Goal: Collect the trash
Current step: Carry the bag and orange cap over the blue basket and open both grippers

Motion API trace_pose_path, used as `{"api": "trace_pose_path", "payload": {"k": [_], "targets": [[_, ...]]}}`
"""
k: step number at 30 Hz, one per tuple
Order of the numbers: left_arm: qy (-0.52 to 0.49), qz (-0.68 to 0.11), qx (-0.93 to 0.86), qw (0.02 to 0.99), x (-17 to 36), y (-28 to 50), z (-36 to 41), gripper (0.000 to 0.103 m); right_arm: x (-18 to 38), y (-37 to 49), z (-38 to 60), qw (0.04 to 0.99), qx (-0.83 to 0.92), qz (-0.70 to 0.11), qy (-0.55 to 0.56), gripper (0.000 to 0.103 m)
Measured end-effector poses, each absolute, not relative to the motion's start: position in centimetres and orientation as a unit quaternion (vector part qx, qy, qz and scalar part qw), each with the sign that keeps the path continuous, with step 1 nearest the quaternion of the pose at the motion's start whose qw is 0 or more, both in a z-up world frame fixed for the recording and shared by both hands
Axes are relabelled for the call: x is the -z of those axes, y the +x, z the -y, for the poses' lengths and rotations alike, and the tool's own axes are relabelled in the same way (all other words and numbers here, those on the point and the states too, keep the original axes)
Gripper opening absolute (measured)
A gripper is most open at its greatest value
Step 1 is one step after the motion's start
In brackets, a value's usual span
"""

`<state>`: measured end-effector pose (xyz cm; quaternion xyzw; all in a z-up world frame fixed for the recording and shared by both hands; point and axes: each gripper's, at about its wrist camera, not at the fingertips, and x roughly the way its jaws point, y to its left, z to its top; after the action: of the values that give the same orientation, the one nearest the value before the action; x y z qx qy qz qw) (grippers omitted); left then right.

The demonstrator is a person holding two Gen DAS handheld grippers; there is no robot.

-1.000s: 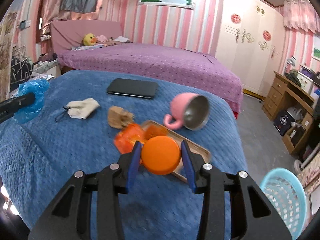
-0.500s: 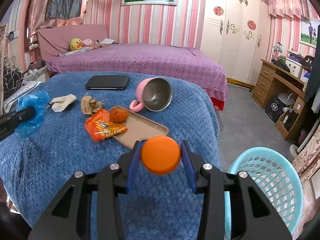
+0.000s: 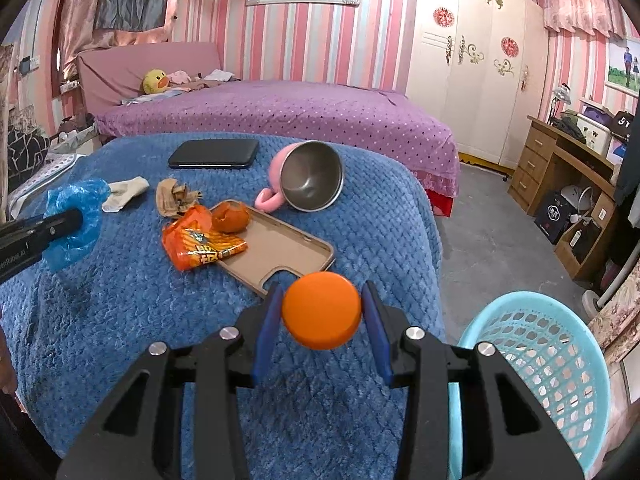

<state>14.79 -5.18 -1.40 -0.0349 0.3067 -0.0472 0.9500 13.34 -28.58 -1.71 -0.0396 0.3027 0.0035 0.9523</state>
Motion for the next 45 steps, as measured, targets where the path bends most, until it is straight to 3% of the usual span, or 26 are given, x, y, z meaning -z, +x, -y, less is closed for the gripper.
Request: {"api": "trace_pose_path", "payload": {"k": [29,45], "targets": [[-0.026,-0.306,0.084,0.948,1.8,14.1,10.7,0.029,1.2,10.4,36.3,0.955,0.057,-0.292,-0.023,0.040],[-0.003,-0.297,0.164,0.941,1.2,12.7,22.1,0.029,2.5,7.3,48.4,0.943,0.146,-0.297,0.018,0.040]]}}
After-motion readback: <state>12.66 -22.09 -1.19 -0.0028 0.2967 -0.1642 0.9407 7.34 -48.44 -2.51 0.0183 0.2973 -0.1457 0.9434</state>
